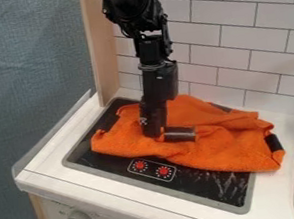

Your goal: Unfold the cloth from top to bottom

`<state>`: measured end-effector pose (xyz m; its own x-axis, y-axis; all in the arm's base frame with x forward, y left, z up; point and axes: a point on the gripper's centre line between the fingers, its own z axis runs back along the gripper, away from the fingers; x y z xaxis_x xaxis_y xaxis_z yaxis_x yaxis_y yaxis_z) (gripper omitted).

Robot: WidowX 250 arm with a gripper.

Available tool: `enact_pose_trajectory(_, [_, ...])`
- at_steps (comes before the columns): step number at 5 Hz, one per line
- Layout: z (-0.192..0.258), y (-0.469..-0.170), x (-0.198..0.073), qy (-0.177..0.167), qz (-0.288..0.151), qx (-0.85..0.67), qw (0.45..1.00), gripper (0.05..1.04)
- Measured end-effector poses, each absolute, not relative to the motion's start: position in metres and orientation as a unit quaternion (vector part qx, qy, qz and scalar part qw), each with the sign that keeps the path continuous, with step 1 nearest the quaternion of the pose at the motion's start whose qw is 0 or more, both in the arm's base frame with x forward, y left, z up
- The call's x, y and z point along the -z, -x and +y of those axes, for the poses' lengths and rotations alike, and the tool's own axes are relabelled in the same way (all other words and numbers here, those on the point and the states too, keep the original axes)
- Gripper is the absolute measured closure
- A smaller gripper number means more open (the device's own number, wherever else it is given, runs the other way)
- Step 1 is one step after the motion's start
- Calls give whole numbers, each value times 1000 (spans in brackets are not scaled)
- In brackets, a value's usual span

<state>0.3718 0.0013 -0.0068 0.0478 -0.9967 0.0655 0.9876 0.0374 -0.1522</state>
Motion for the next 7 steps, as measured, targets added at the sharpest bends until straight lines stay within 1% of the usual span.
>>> enact_pose_trajectory(1, [1,-372,6,77,29,688,721,946])
enact_pose_trajectory(2, [1,-372,6,78,30,686,723,1034])
enact_pose_trajectory(3, [-1,-371,6,85,27,683,725,1035])
enact_pose_trajectory(4, [-4,-371,-14,71,19,685,725,1035])
enact_pose_trajectory(5, [-20,-362,-41,46,24,693,719,1035])
enact_pose_trajectory(6, [-21,-341,-69,23,23,682,731,1035])
enact_pose_trajectory(7, [-22,-316,-71,34,23,687,725,1035])
